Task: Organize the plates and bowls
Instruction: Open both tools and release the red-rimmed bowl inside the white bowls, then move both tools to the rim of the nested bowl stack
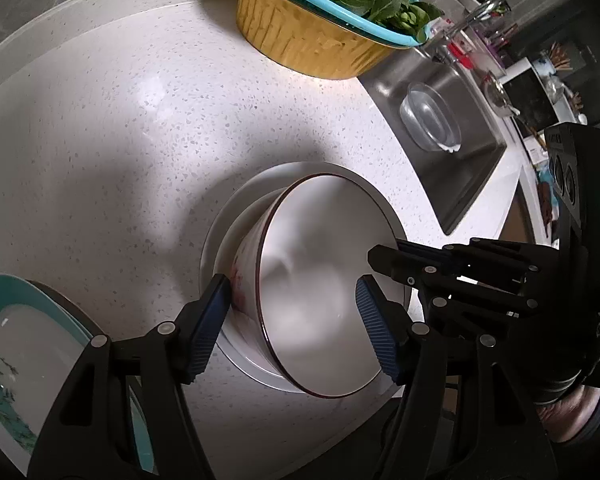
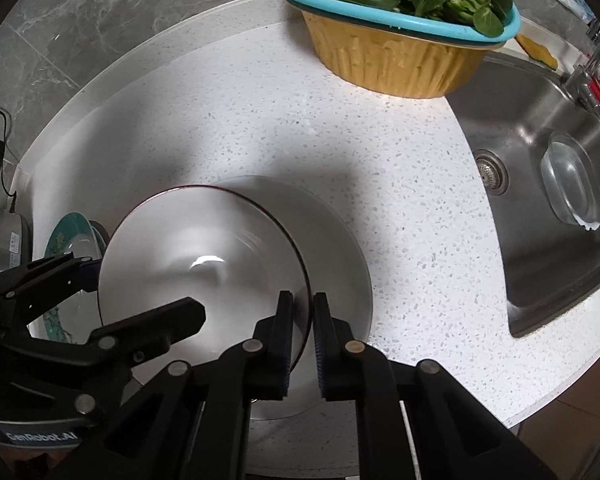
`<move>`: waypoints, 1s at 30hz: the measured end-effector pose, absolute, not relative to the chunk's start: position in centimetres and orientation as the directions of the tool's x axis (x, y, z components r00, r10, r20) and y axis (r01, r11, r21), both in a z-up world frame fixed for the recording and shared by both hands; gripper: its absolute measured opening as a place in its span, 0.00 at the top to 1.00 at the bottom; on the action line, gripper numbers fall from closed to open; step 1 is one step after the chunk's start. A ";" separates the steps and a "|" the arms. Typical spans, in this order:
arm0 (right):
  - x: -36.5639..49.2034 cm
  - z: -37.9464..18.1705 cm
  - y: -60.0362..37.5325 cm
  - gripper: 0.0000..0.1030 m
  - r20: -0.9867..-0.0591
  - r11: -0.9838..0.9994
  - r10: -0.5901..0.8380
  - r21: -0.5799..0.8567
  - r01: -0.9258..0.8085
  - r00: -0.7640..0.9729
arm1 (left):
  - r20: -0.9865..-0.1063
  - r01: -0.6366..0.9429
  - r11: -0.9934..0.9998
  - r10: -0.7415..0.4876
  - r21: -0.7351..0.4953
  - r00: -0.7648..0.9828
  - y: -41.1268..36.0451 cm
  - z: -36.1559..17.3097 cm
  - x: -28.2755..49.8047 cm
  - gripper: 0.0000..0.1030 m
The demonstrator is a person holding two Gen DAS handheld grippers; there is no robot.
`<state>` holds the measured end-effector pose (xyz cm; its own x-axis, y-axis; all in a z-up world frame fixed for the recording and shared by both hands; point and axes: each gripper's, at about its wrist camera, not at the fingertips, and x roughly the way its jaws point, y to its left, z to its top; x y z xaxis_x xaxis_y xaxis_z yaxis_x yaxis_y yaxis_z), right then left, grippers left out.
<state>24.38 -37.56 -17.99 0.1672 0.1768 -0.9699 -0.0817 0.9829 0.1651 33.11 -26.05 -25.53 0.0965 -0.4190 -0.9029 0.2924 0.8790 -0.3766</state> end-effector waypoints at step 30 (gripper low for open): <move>24.3 -17.8 -37.5 0.90 -0.971 0.983 0.176 0.163 -0.088 0.162 | -0.825 0.112 0.837 -0.547 -0.536 0.140 -21.8 -23.7 34.9 0.00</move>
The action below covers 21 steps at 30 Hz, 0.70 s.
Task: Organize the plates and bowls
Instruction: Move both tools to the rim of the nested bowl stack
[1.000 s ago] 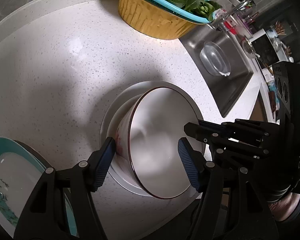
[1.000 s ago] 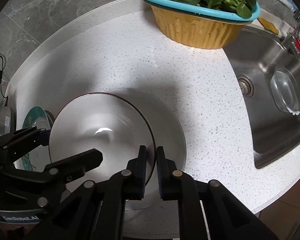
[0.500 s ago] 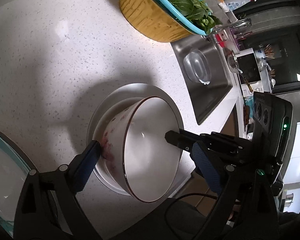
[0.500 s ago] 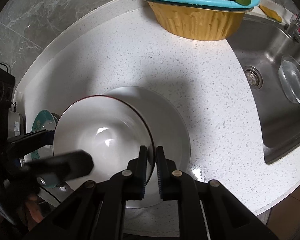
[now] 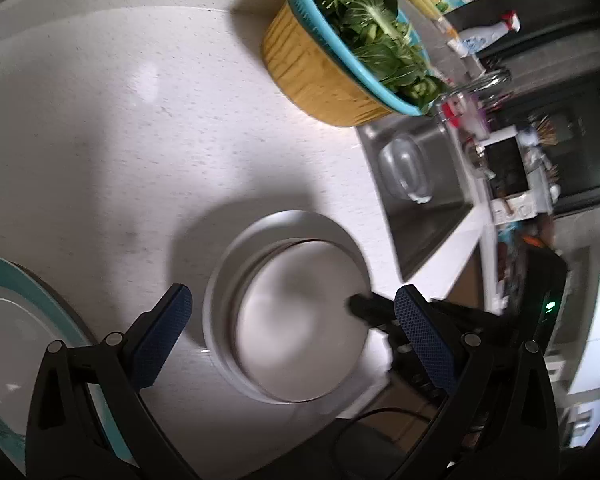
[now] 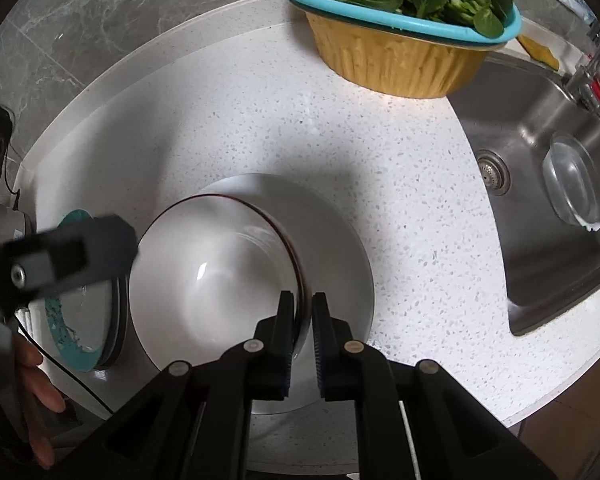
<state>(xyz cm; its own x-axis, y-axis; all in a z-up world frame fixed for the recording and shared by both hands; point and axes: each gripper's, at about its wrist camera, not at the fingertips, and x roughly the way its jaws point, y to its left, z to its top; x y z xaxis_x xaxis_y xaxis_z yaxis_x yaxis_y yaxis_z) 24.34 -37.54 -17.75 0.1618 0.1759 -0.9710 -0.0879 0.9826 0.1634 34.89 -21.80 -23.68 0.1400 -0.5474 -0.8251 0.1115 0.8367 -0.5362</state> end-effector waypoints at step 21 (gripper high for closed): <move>25.0 -13.4 -45.5 0.34 -0.914 0.947 0.285 0.314 0.062 0.289 | -0.961 0.193 0.950 -0.264 -0.245 0.083 -18.4 -24.9 34.1 0.00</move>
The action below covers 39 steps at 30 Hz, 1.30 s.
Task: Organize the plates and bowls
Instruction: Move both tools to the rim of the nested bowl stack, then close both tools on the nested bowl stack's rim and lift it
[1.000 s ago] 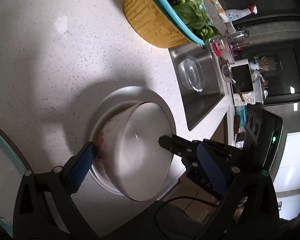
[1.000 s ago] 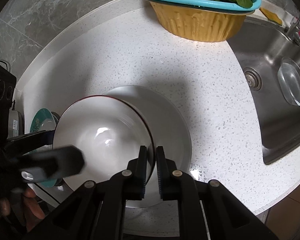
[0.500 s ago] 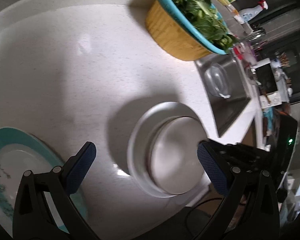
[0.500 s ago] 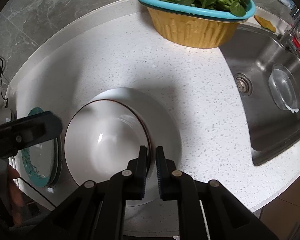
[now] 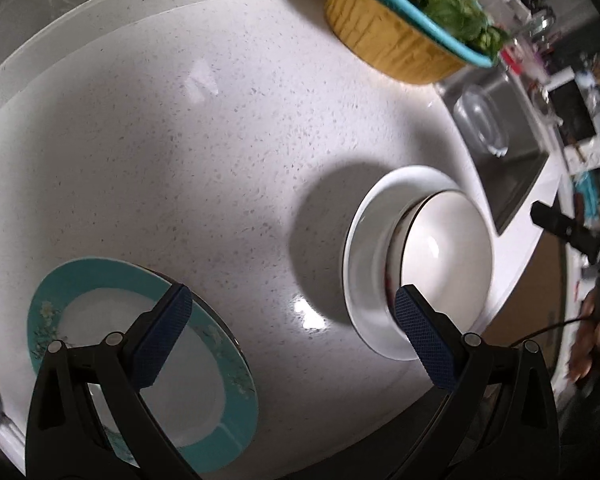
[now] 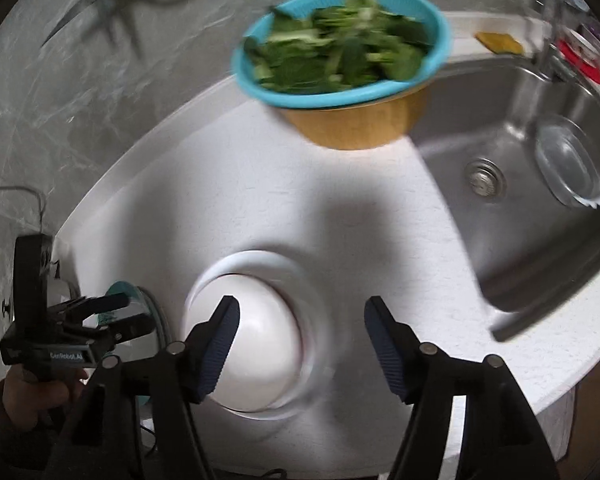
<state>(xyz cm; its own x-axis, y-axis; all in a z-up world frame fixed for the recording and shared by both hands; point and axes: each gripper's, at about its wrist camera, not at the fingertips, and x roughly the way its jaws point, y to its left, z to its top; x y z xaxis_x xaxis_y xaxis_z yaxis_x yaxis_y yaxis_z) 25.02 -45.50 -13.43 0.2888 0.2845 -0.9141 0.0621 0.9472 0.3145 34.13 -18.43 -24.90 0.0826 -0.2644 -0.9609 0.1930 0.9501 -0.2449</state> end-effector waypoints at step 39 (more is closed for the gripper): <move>22.7 -21.0 -44.7 0.67 -0.898 0.916 0.398 0.401 -0.024 0.188 | -0.954 0.303 0.917 -0.292 -0.259 0.068 -20.3 -29.9 35.4 0.42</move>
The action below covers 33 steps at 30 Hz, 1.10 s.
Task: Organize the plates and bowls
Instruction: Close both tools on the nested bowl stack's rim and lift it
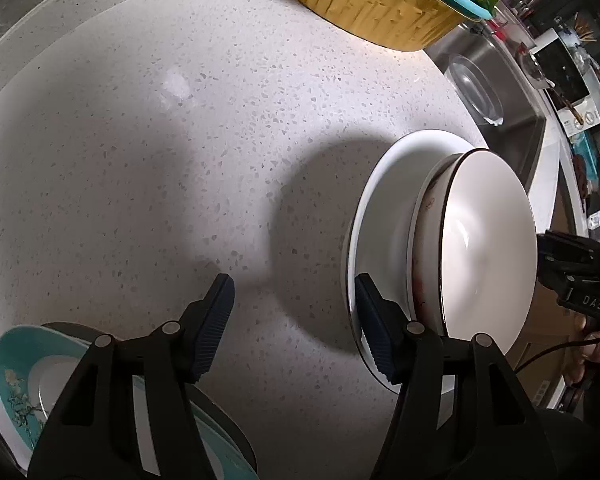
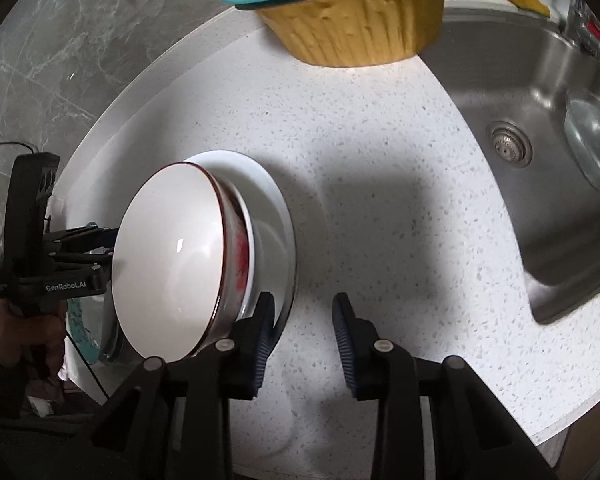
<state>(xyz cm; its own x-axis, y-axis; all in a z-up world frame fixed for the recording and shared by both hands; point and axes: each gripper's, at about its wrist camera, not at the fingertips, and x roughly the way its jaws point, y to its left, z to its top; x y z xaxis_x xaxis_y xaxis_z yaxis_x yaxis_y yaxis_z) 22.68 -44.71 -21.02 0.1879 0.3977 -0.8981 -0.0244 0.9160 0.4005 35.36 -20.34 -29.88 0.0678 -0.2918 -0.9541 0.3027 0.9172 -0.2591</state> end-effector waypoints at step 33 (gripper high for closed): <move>22.8 -22.4 -42.9 0.71 -0.914 0.932 0.348 0.362 0.027 0.209 | -0.952 0.256 0.928 -0.297 -0.270 0.075 -20.5 -30.7 34.8 0.33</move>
<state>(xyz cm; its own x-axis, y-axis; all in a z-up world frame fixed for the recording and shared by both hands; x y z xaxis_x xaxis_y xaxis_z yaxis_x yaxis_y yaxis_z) 22.82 -42.94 -22.44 0.2086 0.3485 -0.9138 0.0267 0.9320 0.3615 34.77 -20.53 -30.67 0.0751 -0.2974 -0.9518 0.2563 0.9282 -0.2698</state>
